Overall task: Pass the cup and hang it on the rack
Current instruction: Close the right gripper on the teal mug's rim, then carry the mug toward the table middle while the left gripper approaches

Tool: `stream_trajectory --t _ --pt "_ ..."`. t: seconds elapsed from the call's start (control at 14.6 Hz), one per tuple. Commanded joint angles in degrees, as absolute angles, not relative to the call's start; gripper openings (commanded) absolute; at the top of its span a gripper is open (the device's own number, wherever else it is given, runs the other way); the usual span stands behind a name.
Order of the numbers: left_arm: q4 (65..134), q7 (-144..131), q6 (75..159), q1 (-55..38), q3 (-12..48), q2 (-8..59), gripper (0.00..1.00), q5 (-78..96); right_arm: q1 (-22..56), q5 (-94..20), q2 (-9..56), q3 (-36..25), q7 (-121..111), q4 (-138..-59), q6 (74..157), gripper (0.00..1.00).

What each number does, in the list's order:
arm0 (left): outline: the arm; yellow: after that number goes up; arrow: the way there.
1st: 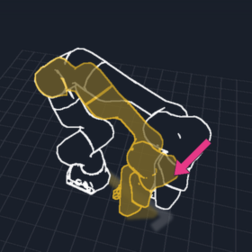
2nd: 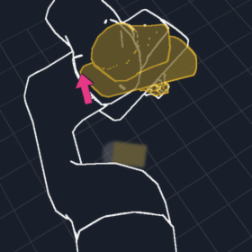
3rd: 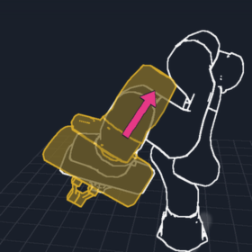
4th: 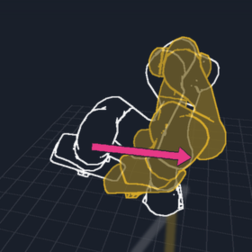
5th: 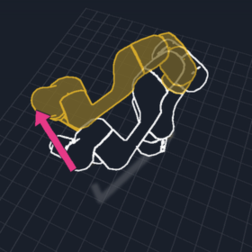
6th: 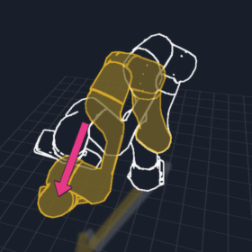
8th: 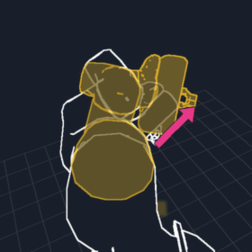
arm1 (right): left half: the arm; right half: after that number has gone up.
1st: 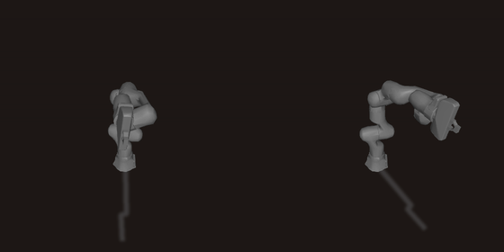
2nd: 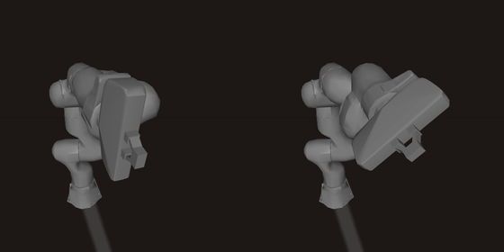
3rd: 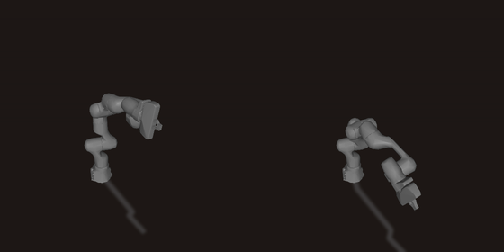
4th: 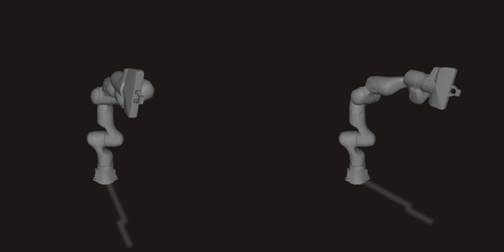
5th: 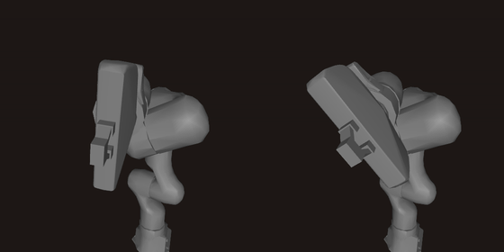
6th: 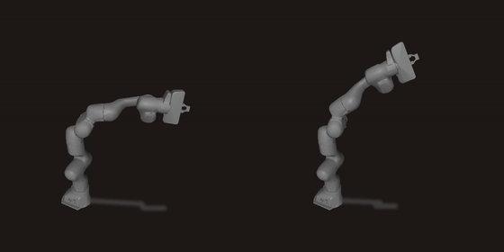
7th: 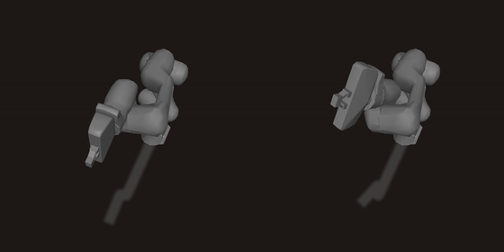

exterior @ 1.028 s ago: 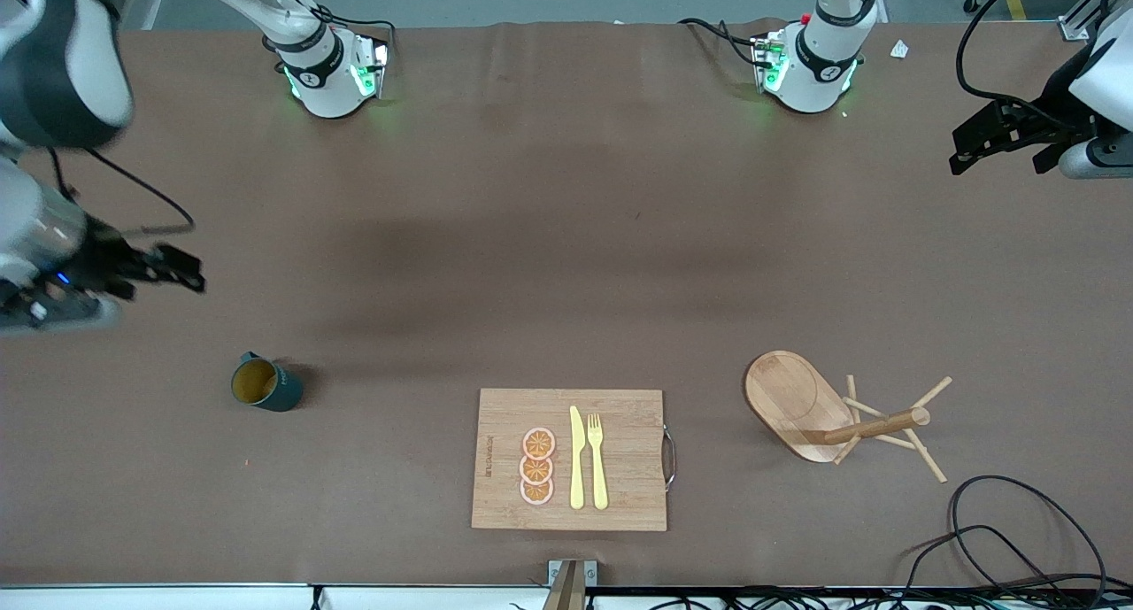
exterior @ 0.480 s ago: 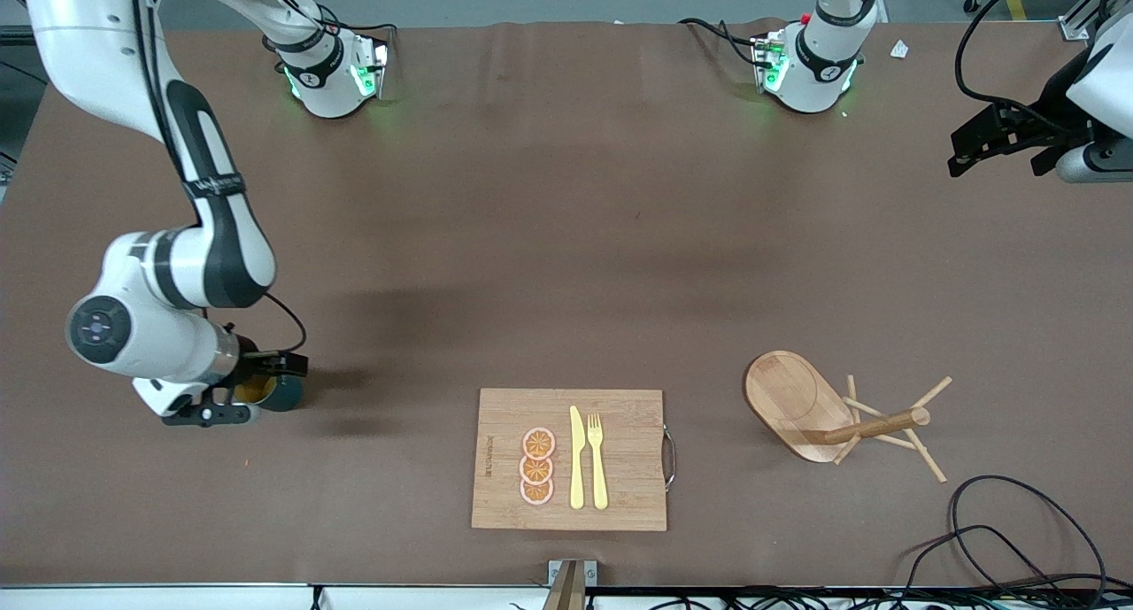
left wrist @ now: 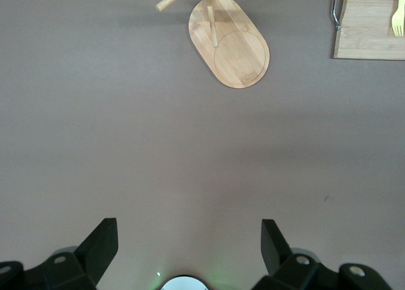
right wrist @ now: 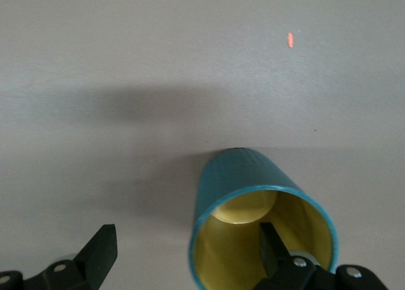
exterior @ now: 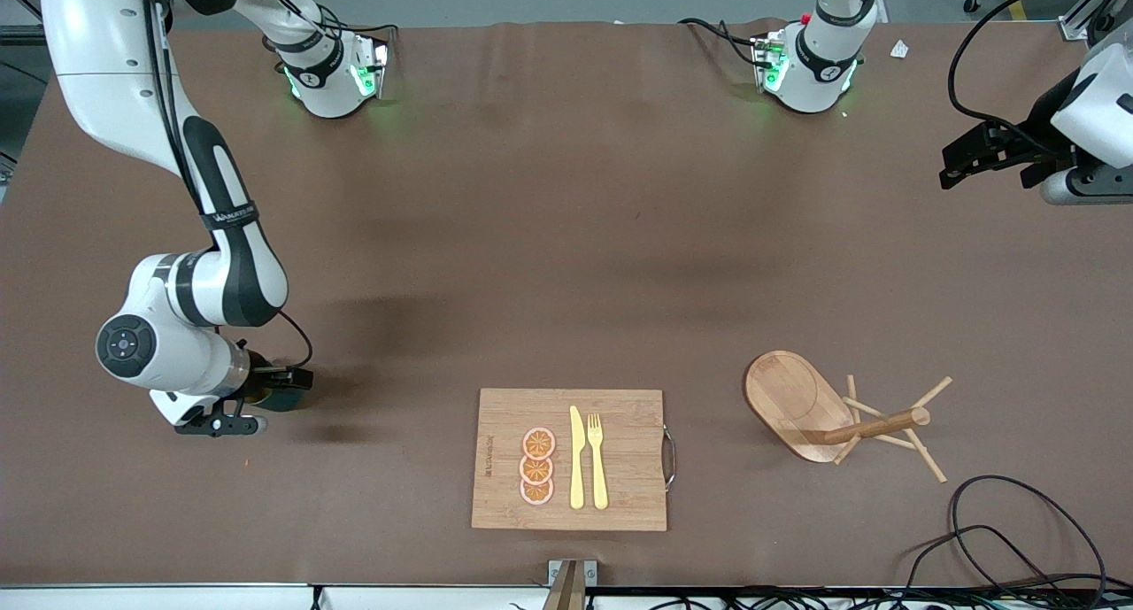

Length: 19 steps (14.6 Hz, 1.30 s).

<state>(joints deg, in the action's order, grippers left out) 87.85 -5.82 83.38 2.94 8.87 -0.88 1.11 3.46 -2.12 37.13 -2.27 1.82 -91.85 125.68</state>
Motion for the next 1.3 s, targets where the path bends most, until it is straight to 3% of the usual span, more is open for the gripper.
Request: stream_trajectory --t 0.0,0.07,0.21,0.27,0.69,1.03,1.23 --pt "87.0 -6.3 82.6 3.0 9.1 -0.4 1.00 1.4 2.0 -2.2 37.8 -1.8 2.4 -92.0 125.6 0.31" --pt "87.0 -6.4 82.6 3.0 9.1 -0.4 1.00 1.4 1.3 -2.3 37.7 -1.8 2.4 -91.9 125.5 0.18" --pt "87.0 -6.4 82.6 3.0 9.1 -0.4 1.00 1.4 1.2 -2.3 37.8 -1.8 2.5 -91.8 125.1 0.05" --pt "87.1 -6.4 82.6 2.9 9.1 -0.4 1.00 1.4 1.5 -2.3 37.7 -1.8 2.5 -91.8 125.1 0.03" --pt "87.0 -6.2 82.6 3.0 9.1 -0.3 1.00 1.4 3.7 -2.0 37.1 -1.7 1.8 -90.8 124.9 0.00" --pt "86.9 -6.4 82.6 2.9 9.1 -0.4 1.00 1.4 17.3 -2.0 35.6 -1.6 2.6 -81.8 115.2 0.00" --pt "87.0 -6.4 82.6 2.9 9.1 -0.4 1.00 1.4 24.9 -2.8 35.9 -1.5 5.9 -78.6 114.7 0.00"
